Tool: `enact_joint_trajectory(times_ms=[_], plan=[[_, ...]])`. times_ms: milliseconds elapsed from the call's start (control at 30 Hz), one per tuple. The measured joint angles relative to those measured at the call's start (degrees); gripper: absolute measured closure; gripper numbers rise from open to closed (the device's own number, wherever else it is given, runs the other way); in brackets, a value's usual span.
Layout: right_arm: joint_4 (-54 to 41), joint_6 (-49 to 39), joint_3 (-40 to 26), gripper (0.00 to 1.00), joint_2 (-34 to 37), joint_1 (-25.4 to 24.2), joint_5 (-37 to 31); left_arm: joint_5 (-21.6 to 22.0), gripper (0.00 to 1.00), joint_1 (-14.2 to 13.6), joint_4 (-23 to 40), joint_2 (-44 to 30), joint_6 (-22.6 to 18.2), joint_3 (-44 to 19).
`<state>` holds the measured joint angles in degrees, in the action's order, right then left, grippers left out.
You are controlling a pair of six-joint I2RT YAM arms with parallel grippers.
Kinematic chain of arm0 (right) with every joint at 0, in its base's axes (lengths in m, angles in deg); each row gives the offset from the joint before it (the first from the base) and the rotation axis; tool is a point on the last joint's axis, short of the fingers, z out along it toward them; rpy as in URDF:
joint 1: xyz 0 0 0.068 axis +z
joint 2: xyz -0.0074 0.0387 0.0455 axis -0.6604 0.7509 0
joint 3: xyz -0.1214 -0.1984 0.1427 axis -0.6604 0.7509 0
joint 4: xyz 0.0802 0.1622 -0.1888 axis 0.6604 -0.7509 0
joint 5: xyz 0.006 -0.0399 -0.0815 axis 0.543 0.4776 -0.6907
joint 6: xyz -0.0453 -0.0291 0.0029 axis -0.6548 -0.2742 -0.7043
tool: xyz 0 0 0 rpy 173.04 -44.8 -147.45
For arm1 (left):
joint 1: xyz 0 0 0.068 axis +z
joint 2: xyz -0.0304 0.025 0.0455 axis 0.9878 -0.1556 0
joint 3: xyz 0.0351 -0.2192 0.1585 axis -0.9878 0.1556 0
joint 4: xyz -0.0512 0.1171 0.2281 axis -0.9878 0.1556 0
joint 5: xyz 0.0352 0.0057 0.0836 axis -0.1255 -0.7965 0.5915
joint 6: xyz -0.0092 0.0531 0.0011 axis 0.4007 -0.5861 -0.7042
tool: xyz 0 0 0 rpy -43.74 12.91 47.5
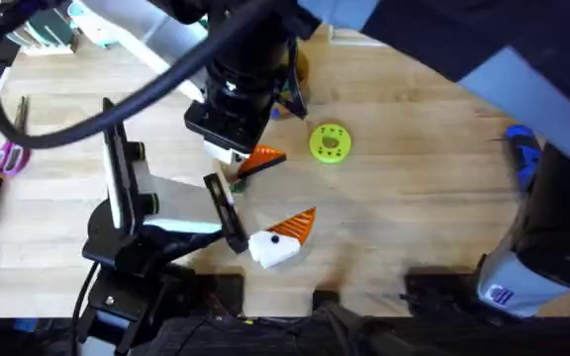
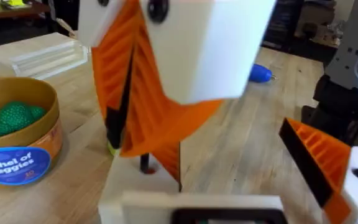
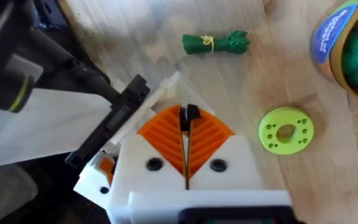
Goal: Pick up the gripper from the table and insert it into the empty holder that is missing its gripper. Then pick up a screw, insert it into the mounting hole, and use the screwdriver to tighten it. Finally, clean up the table by picking up the vegetable and placing it into the bucket.
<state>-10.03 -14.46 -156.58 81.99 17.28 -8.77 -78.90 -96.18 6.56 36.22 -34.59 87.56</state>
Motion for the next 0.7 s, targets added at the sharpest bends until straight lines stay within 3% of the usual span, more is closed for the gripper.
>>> enact_joint_trajectory(times_ms=[700], plan=[[-0.95,-0.02,-0.04,0.995,0.05,0.0,-0.01,0.0,0.008,0.0,0.0,0.0,-0.06,0.0]])
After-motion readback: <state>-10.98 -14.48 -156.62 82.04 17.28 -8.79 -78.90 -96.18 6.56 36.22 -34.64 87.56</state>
